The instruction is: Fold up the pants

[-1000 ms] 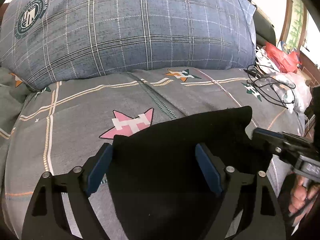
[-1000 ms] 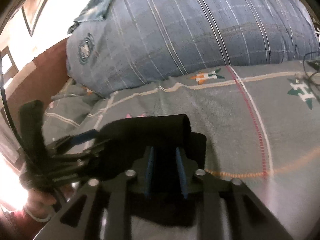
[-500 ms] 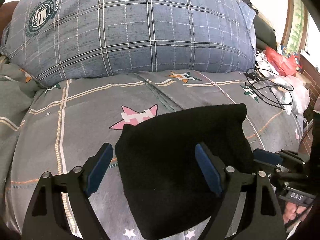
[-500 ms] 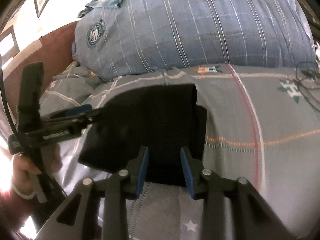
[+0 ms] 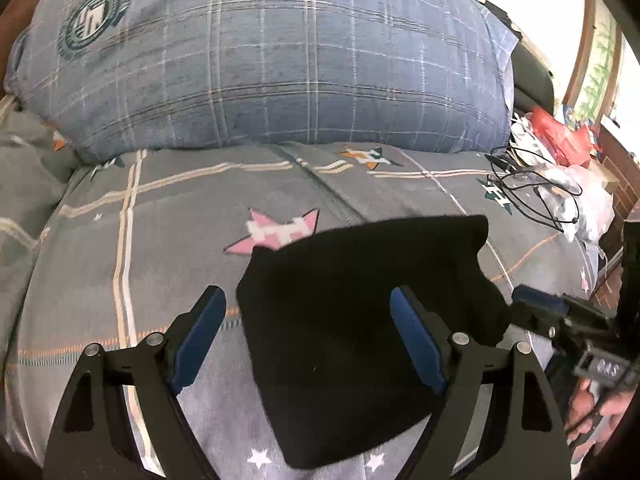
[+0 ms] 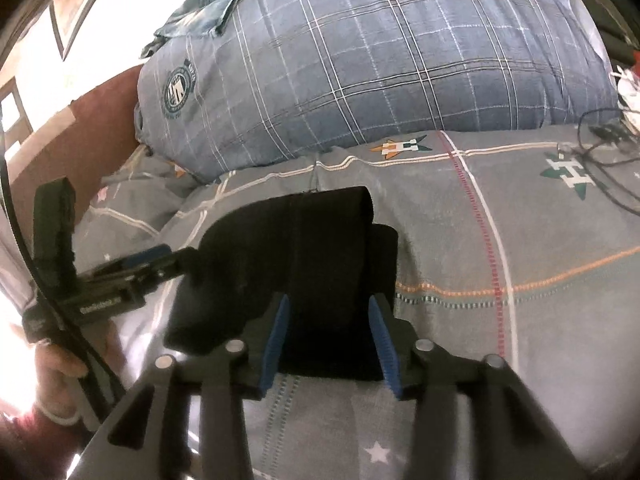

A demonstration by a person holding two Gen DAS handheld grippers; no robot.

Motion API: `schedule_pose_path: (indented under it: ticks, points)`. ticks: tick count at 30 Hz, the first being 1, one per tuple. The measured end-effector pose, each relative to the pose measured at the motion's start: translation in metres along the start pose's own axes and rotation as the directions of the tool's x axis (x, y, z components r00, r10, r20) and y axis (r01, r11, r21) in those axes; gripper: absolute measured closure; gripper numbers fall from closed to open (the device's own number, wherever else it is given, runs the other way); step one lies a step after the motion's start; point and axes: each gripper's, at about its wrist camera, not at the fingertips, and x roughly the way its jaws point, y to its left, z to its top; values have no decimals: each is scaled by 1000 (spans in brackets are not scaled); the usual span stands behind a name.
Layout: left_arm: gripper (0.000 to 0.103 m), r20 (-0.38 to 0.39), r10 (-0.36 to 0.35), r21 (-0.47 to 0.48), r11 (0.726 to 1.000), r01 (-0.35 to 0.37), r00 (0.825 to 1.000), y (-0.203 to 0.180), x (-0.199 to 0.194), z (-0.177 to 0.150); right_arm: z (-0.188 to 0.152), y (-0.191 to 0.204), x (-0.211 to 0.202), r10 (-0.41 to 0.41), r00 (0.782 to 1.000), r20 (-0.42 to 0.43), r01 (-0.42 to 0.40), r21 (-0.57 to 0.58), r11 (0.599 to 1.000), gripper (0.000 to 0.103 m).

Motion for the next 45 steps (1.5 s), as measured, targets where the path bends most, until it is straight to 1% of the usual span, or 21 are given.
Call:
schedule_pose_path:
  ticks: [1, 2, 4, 7, 8, 9, 10, 11, 12, 13, 15, 18, 21, 24, 26, 28, 32, 37, 40, 44, 45]
  points:
    - [18, -1, -11, 16, 1000, 11, 1000, -3, 2, 4, -1, 0, 0, 10, 1000, 1, -10, 4, 1000, 54]
    - [18, -6, -18, 37, 999, 18, 1000, -8, 7, 8, -2, 1, 1, 26, 1000, 2, -26, 13, 1000, 48]
    - [18, -8, -27, 62, 998, 27, 1000, -16, 15, 15, -5, 1, 5, 41, 999, -4, -41, 17, 999, 47]
    - [18, -30, -43, 86, 995, 45, 999, -25, 32, 25, -6, 2, 16, 23, 999, -23, -23, 4, 1000, 47]
    - [18, -40, -41, 92, 995, 45, 998, -28, 38, 27, -7, 2, 19, 21, 999, -31, -21, -3, 1000, 51]
    - [18, -49, -39, 101, 994, 43, 998, -31, 44, 30, -7, 3, 23, 16, 999, -43, -17, -14, 1000, 66]
    - [18, -63, -27, 118, 992, 35, 998, -35, 52, 32, -6, 5, 23, -17, 999, -29, 16, -27, 1000, 81]
    - [18, -69, -19, 129, 991, 28, 997, -38, 56, 33, -5, 4, 21, -13, 1000, -20, 13, -23, 1000, 90]
    - [18, -76, -14, 139, 990, 25, 997, -41, 60, 33, -4, 2, 18, 1, 1000, -14, -2, -11, 1000, 90]
    - [18, -81, -17, 144, 989, 29, 997, -44, 64, 35, -3, 1, 14, 12, 1000, -4, -12, -3, 1000, 90]
    - [18, -92, -23, 141, 989, 36, 995, -48, 69, 38, -4, 3, 8, -2, 1000, 5, 2, -25, 1000, 91]
    - [18, -111, -30, 119, 992, 43, 993, -48, 79, 41, -10, 0, 18, -35, 999, -32, 34, -38, 999, 91]
    - [16, -111, -27, 111, 993, 39, 993, -49, 85, 38, -14, -7, 23, -18, 999, -28, 18, 0, 1000, 90]
    - [16, -99, -37, 102, 994, 48, 994, -46, 82, 38, -11, -13, 16, 9, 1000, -20, -8, 38, 999, 84]
    - [16, -89, -54, 86, 994, 61, 995, -42, 76, 39, -7, -11, 10, -9, 1000, -17, 10, 24, 1000, 83]
    - [16, -78, -67, 73, 995, 73, 995, -39, 68, 40, 0, -7, -1, -32, 999, 13, 32, 1, 999, 83]
    - [16, -66, -47, 66, 997, 51, 997, -33, 54, 37, 15, 0, -8, -20, 998, 60, 21, -18, 1000, 83]
    - [16, -51, -8, 59, 998, 11, 999, -22, 43, 33, 33, 11, 12, -2, 998, 56, 5, -50, 999, 82]
    - [16, -42, 7, 41, 999, -5, 999, -13, 37, 30, 40, 10, 39, -7, 1000, 20, 8, -41, 999, 77]
    - [16, -44, 42, 33, 999, -40, 998, -4, 31, 24, 35, -1, 67, -59, 998, -36, 58, -15, 998, 78]
    - [16, -44, 47, 31, 999, -45, 998, -3, 30, 22, 33, -5, 67, -39, 999, -19, 39, 4, 999, 78]
